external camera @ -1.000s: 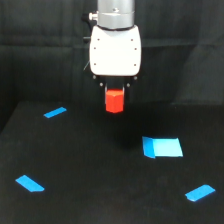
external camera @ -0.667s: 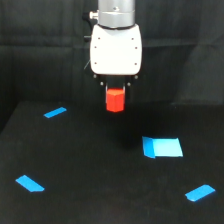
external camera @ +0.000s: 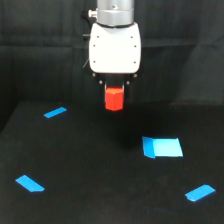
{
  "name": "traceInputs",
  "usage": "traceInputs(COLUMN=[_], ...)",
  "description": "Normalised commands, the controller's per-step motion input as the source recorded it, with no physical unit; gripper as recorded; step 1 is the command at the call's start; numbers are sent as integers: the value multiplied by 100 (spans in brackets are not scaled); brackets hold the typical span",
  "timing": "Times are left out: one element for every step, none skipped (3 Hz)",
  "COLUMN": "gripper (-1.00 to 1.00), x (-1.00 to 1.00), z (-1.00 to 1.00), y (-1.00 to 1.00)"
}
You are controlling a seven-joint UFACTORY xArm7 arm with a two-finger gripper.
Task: Pick up the red object from the table
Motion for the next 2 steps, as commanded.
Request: traceInputs(gripper=[-100,-98], x=[-6,-1], z=[19,19], y=[-7,-8])
